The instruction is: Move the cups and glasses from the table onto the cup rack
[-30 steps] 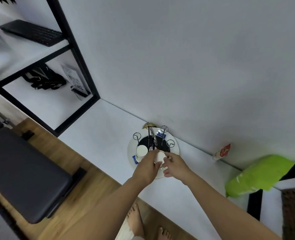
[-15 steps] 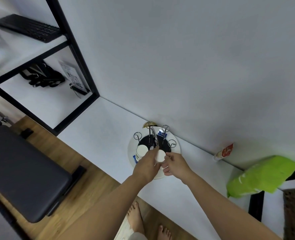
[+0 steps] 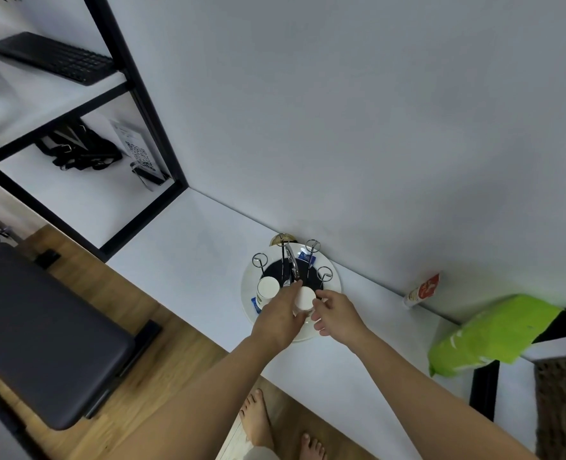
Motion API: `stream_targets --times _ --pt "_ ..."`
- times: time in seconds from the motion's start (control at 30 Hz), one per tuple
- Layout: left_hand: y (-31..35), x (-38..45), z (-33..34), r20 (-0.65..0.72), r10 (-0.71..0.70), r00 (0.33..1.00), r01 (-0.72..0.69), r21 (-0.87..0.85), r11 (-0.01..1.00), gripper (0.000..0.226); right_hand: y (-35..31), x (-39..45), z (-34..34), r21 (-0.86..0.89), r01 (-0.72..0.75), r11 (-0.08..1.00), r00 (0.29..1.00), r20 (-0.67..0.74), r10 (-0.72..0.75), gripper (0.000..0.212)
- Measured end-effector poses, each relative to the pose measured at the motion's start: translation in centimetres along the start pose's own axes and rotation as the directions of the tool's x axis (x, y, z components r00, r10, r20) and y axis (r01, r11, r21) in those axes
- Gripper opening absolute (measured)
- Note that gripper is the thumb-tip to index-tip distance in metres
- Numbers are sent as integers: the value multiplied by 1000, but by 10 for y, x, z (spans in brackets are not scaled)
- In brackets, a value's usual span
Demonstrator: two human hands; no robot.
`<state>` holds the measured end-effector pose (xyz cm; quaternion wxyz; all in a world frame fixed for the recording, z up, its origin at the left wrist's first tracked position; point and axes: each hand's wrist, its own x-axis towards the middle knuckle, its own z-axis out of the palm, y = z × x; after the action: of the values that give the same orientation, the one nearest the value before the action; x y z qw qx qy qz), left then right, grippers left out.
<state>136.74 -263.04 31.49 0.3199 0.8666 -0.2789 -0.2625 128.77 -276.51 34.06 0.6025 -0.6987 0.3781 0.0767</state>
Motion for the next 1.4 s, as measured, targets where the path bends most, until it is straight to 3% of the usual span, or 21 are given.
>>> stream_targets --times 0.1,0.27,0.37,0.47,0.6,0.7,0.83,0.93,1.1,1.4 --pt "7 -3 -4 -59 3 998 0 54 999 51 -2 1 -4 -56 22 998 1000 0 -22 34" --pt "33 -6 -31 -122 0 993 23 188 982 21 -25 -3 -13 -189 166 968 986 -3 -169 28" --pt "55 -7 -55 -224 12 975 32 194 981 19 -50 -11 -21 -197 259 946 964 -8 -265 15" --pt "77 -10 -81 -337 56 940 9 188 982 30 -80 -19 -31 -214 351 912 930 -39 -367 19" --pt "109 -19 -122 -446 213 869 -141 188 972 45 -130 -42 -51 -219 489 844 856 -68 -513 31" --pt "143 -29 -159 -548 336 766 -276 192 942 55 -176 -70 -68 -202 606 769 765 -117 -634 38" --pt "195 -52 -210 -646 443 621 -399 226 889 63 -230 -115 -87 -286 756 589 572 -148 -807 55" --pt "220 -67 -240 -665 491 563 -423 279 862 66 -258 -141 -96 -392 816 425 424 -94 -901 71" --pt "233 -82 -251 -666 529 525 -407 349 844 68 -269 -159 -102 -513 786 344 376 -45 -926 75" --pt "216 -110 -236 -762 401 507 -342 249 906 53 -261 -158 -82 -333 878 344 343 -63 -937 53"
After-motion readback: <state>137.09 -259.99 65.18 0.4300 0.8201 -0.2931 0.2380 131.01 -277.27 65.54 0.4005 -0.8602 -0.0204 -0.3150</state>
